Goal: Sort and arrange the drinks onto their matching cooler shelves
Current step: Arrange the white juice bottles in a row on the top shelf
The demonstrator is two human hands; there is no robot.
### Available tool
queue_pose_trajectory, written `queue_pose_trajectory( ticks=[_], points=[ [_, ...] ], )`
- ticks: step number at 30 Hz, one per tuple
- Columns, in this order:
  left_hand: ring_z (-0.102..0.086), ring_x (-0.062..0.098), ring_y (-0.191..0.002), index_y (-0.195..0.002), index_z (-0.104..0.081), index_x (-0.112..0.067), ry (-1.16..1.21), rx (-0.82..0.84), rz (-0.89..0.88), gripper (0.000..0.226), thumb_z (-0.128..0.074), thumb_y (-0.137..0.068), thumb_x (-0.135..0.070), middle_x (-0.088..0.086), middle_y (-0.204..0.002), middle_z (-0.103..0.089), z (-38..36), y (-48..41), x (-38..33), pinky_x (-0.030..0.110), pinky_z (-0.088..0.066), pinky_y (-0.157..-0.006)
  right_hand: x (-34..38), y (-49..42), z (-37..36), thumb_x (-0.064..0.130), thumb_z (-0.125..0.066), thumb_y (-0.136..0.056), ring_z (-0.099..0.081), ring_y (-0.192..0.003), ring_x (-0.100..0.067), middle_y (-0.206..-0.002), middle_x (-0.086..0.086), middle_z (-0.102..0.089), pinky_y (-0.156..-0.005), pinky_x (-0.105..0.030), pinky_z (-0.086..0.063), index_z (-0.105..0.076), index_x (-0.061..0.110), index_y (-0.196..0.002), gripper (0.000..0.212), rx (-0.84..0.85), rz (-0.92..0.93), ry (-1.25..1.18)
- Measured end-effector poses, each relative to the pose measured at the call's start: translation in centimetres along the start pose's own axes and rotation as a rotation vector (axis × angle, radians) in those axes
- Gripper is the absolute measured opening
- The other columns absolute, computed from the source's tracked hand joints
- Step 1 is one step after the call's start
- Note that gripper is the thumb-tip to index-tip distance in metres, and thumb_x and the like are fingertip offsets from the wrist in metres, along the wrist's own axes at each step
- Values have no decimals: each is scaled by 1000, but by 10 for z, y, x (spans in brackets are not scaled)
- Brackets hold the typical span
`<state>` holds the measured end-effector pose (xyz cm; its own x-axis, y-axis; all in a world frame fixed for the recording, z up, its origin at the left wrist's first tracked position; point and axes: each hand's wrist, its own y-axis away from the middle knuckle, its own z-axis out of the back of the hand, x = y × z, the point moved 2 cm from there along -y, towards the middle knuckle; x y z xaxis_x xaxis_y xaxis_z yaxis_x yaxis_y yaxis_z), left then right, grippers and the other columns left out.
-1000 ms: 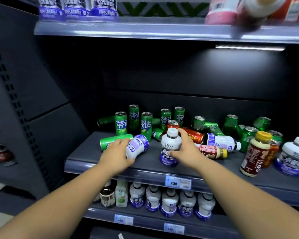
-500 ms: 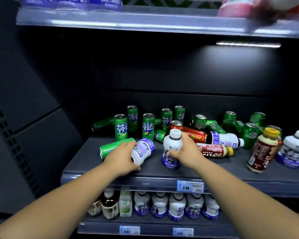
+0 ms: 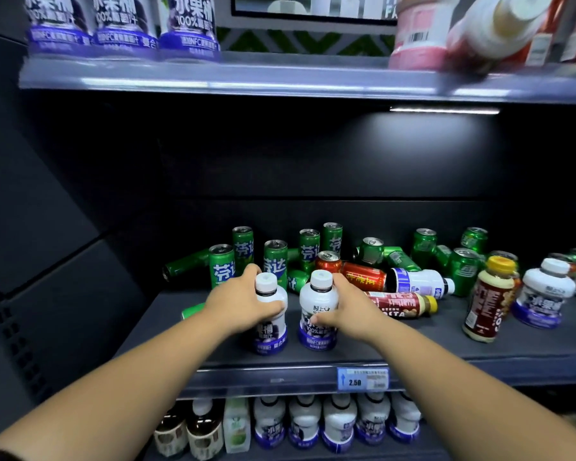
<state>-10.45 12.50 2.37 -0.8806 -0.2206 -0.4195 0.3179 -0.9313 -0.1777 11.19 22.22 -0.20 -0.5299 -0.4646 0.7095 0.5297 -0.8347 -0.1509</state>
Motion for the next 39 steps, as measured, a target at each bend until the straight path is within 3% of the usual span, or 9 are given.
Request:
queue_pose_trajectory(
  ticks=[3, 8, 12, 17, 22, 25, 31, 37, 39],
  points=[
    [-63, 19, -93, -109, -44, -33, 254, 36, -44, 66, -66, -57, -67, -10, -99, -64, -12, 1, 3, 33, -50, -78, 2, -1, -2, 29, -90, -70, -58, -112, -15, -122, 7, -61, -90, -31, -46, -43, 30, -135, 80, 41, 0, -31],
    [-62, 3, -101, -132, -35, -35, 546, 140, -139, 87, -85, -64, -10, -14, -116, -61, -33, 8, 19, 14, -48, -84, 0, -3, -9, 21, -89, -68, -58, -116, -16, -124, 7, -59, -103, -43, -50, -37, 37, -138, 89, 70, -10, -66],
    [-60, 1, -106, -128, -35, -36, 619, 94, -40, 88, -89, -62, -15, -15, -117, -62, -49, 13, 29, 15, -45, -87, -9, 2, -20, 10, -88, -69, -59, -113, -11, -121, 11, -59, -103, -37, -49, -29, 35, -143, 97, 35, -55, -198],
    [-64, 7, -108, -108, -51, -39, 706, 56, 70, 74, -90, -46, -28, -12, -115, -68, -69, 15, 37, 38, -47, -105, -16, 9, -38, 16, -93, -63, -62, -110, -13, -116, 10, -64, -100, -36, -51, -45, 27, -132, 84, -100, -123, -284],
    [-69, 9, -94, -106, -58, -31, 705, -30, 127, 72, -89, -41, -42, -11, -103, -73, -58, 21, 32, 38, -55, -91, -6, 23, -30, 17, -94, -65, -60, -101, -1, -112, 15, -64, -91, -24, -50, -50, 27, -129, 79, -160, -79, -301],
    [-68, 9, -91, -100, -59, -28, 718, -103, 89, 58, -93, -53, -27, -10, -98, -72, -38, 26, 20, 31, -54, -84, 13, 30, -12, 11, -92, -68, -61, -97, 4, -110, 16, -64, -81, -11, -47, -50, 28, -128, 75, -174, -16, -371],
    [-68, -1, -82, -98, -61, -28, 748, -241, -65, 57, -94, -52, -24, -11, -93, -73, 33, 32, -19, 26, -53, -77, 72, 34, 43, 13, -92, -66, -70, -87, 3, -99, 10, -75, -74, -18, -54, -59, 31, -114, 60, -341, 146, -463],
    [-67, -4, -81, -104, -62, -23, 747, -395, -216, 59, -96, -55, -21, -7, -95, -73, 117, 42, -60, 13, -50, -69, 140, 48, 102, 33, -91, -57, -72, -91, -6, -101, 9, -76, -82, -34, -59, -65, 27, -117, 66, -480, 322, -468],
    [-69, 2, -85, -105, -64, -21, 759, -430, -267, 67, -95, -47, -33, -4, -96, -74, 144, 45, -73, 20, -52, -73, 161, 54, 118, 39, -91, -54, -73, -92, -7, -101, 9, -76, -84, -38, -60, -66, 28, -115, 67, -504, 366, -482]
  ],
)
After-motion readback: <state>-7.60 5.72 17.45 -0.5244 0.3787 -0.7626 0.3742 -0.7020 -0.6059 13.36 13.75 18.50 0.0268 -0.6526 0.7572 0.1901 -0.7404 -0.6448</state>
